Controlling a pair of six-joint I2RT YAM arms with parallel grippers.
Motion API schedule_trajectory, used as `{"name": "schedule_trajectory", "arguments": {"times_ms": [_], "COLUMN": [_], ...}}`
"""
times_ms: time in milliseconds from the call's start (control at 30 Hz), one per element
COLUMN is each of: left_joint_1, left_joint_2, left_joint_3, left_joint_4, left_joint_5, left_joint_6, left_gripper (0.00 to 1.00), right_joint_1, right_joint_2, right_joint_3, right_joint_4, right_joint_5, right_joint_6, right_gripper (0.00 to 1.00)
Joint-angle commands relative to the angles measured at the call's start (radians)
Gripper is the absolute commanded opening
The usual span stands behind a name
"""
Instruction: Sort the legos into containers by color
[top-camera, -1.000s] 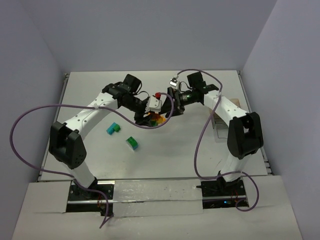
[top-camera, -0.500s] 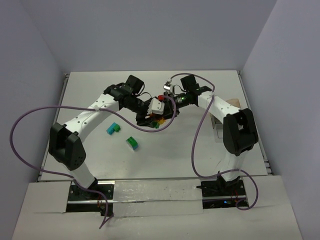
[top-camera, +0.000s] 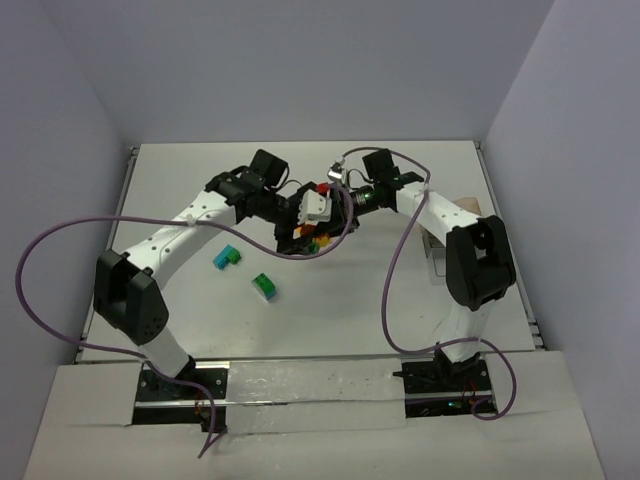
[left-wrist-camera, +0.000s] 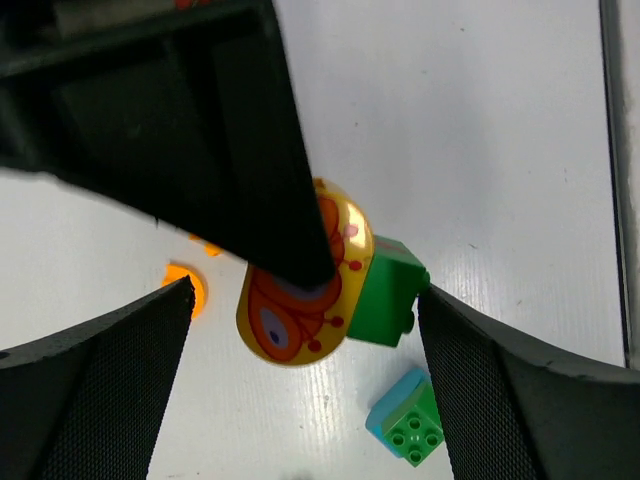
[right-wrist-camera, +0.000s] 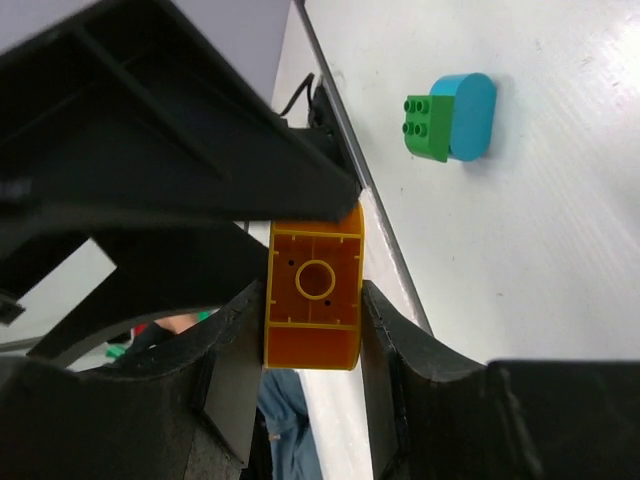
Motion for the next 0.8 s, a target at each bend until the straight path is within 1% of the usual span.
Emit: {"name": "schedule_trajectory", "arguments": {"times_ms": [0,33,100,167,233,300,333,367,400,467,533,600,633,667,767], "left_joint_1": [0.125,0.162,0.269,0.320,0.322,0.322,0.322,0.321,0.321,0.319,0.313,0.300,0.295,0.291,0.288], "left_joint_2": [-0.076,-0.081,-0.095,-0.114,-0.139,-0.152,-0.147,-0.136,-0.128,-0.101,-0.077,-0.049,-0.041,-0.030,0.003], "left_joint_3": [0.006,0.012,0.002,-0.038,-0.101,-0.164,-0.188,-0.214,-0.226,-0.253,-0.268,-0.279,-0.283,-0.290,-0.329], "left_joint_4": [0.170,0.193,0.254,0.378,0.544,0.726,0.768,0.872,0.929,1.072,1.188,1.307,1.345,1.403,1.622], "left_joint_5": [0.105,0.127,0.251,0.347,0.371,0.396,0.398,0.396,0.398,0.408,0.440,0.459,0.463,0.470,0.486], "left_joint_6": [-0.252,-0.314,-0.438,-0.640,-0.842,-1.072,-1.123,-1.266,-1.375,-1.491,-1.646,-1.743,-1.773,-1.837,-1.985], "left_gripper": [0.99,0.99,0.99,0.99,0.99,0.99,0.99,0.99,0.99,0.97,0.95,0.93,0.92,0.91,0.88], "right_joint_1": [-0.105,-0.116,-0.169,-0.221,-0.252,-0.256,-0.254,-0.247,-0.243,-0.229,-0.206,-0.195,-0.192,-0.187,-0.178], "right_joint_2": [-0.102,-0.116,-0.148,-0.164,-0.190,-0.237,-0.253,-0.293,-0.315,-0.356,-0.374,-0.400,-0.408,-0.412,-0.402], "right_joint_3": [0.038,0.045,0.079,0.119,0.139,0.126,0.100,0.062,0.042,0.020,0.021,-0.002,-0.011,-0.017,-0.031], "right_joint_4": [0.031,0.024,-0.010,-0.034,-0.013,0.038,0.090,0.164,0.200,0.233,0.226,0.251,0.268,0.279,0.294], "right_joint_5": [-0.040,-0.034,-0.020,0.014,0.063,0.130,0.146,0.191,0.222,0.270,0.309,0.323,0.313,0.291,0.226], "right_joint_6": [-0.011,-0.020,-0.056,-0.086,-0.093,-0.084,-0.066,-0.031,-0.011,0.005,-0.007,0.000,0.012,0.023,0.047], "right_gripper": [0.00,0.00,0.00,0.00,0.00,0.00,0.00,0.00,0.00,0.00,0.00,0.00,0.00,0.00,0.00]}}
